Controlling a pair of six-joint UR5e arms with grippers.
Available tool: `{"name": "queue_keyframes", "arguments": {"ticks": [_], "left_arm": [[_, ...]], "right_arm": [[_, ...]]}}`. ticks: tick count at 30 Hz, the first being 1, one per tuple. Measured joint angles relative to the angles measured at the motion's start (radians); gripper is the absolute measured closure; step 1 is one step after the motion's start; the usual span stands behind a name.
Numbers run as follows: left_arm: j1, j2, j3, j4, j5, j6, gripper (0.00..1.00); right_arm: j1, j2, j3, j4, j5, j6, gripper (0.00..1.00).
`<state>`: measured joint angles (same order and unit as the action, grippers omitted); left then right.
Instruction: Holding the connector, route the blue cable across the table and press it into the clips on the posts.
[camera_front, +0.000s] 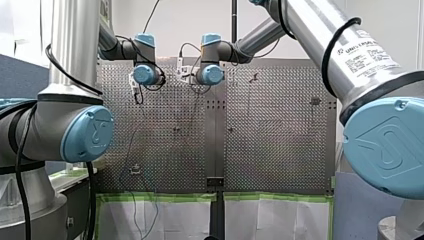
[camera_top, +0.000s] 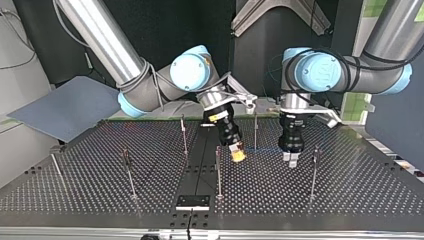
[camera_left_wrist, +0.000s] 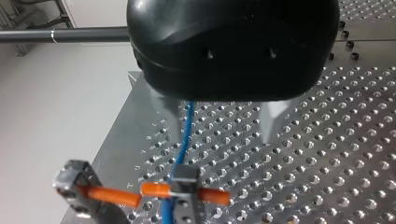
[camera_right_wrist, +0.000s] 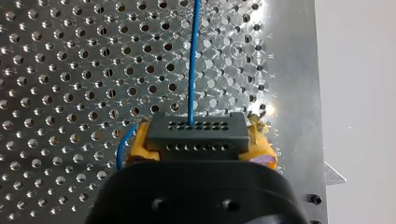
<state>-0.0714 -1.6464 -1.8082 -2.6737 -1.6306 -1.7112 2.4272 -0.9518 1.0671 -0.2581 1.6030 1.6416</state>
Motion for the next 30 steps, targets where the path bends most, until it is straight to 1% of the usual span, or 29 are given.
{"name": "queue_keyframes", "arguments": {"ticks": [1,2,3,4,7,17,25,28,30], "left_arm": [[0.0,0.0,0.0,0.0,-0.004,-0.001,0.8],[-0.001,0.0,0.0,-0.001,-0.012,-0.001,0.98],[-0.001,0.0,0.0,-0.002,-0.019,-0.002,0.98],[-0.001,0.0,0.0,-0.003,-0.026,-0.002,1.0],[-0.001,0.0,-0.001,-0.006,-0.046,-0.003,1.0],[-0.002,0.0,-0.014,-0.015,-0.083,-0.004,1.0],[-0.004,0.0,-0.018,-0.016,-0.089,-0.002,1.0],[-0.009,0.001,-0.035,-0.004,-0.103,0.011,1.0],[-0.012,0.001,-0.055,0.014,-0.11,0.015,1.0]], "right_arm": [[0.0,0.0,0.0,0.0,0.0,0.0,1.0],[0.0,0.0,0.0,0.0,-0.001,0.0,1.0],[0.0,0.0,0.0,0.0,-0.001,0.0,1.0],[0.0,0.0,0.0,0.001,-0.001,0.0,1.0],[0.0,0.0,0.0,0.001,-0.001,0.001,1.0],[0.0,0.001,0.0,0.004,-0.001,0.003,1.0],[0.001,0.003,0.012,0.007,0.003,0.004,1.0],[0.003,0.009,0.021,0.008,0.004,0.005,1.0],[0.004,0.017,0.024,0.011,0.005,0.004,1.0]]}}
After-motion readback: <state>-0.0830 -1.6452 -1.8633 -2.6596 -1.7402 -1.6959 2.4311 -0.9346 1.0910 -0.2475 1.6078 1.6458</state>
